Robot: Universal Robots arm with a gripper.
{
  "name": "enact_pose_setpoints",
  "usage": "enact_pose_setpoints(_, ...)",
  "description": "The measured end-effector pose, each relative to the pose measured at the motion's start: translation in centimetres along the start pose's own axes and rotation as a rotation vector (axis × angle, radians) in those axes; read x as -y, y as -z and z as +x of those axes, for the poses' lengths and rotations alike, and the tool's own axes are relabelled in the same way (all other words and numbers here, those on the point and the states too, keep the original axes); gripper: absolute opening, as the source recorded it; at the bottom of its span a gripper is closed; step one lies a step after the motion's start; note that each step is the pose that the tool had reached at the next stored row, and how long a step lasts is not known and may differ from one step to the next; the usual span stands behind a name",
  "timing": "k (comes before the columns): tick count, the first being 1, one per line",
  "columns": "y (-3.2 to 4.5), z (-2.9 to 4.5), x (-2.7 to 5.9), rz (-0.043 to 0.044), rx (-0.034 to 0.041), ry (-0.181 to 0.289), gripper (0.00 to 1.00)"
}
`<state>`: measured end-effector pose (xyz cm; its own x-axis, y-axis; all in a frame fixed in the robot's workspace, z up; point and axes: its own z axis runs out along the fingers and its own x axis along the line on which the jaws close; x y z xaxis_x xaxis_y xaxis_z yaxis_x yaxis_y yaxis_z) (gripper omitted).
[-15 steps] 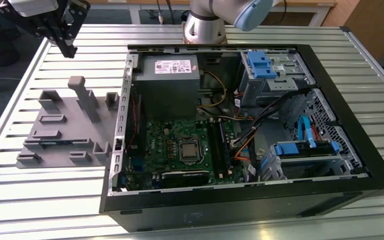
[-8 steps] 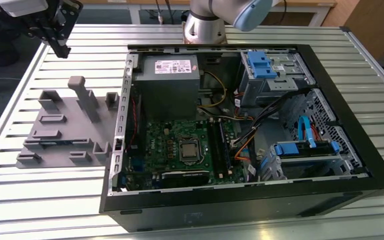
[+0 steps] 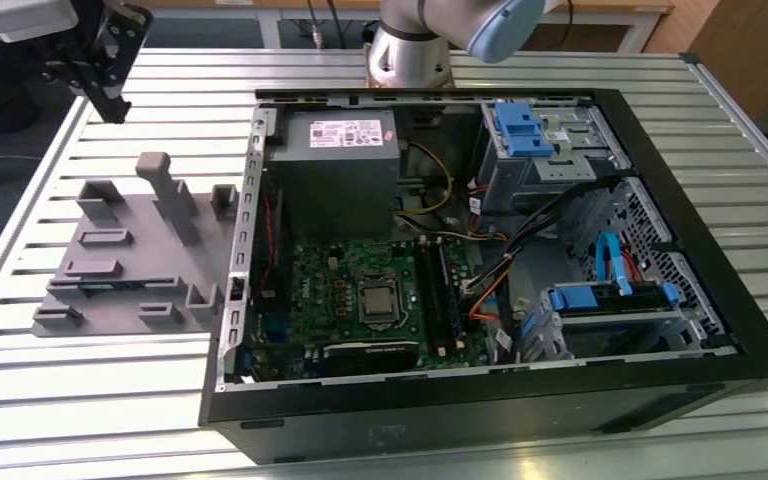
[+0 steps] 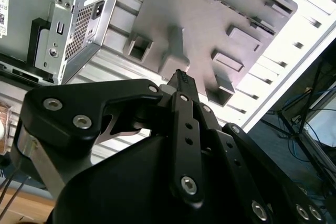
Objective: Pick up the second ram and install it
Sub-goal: 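Reach for the second ram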
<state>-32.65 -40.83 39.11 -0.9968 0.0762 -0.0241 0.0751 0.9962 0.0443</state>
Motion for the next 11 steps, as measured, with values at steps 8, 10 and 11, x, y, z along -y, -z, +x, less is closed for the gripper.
enact_pose_setpoints(8,0.04,0.47,0.57,0.0042,0.0001,0.000,0.11)
enact_pose_setpoints(10,0.05,0.80,0.65,0.0042,0.0002,0.000,0.11)
enact_pose_setpoints(11,0.06,1.05,0.69,0.0041,0.0002,0.000,0.11)
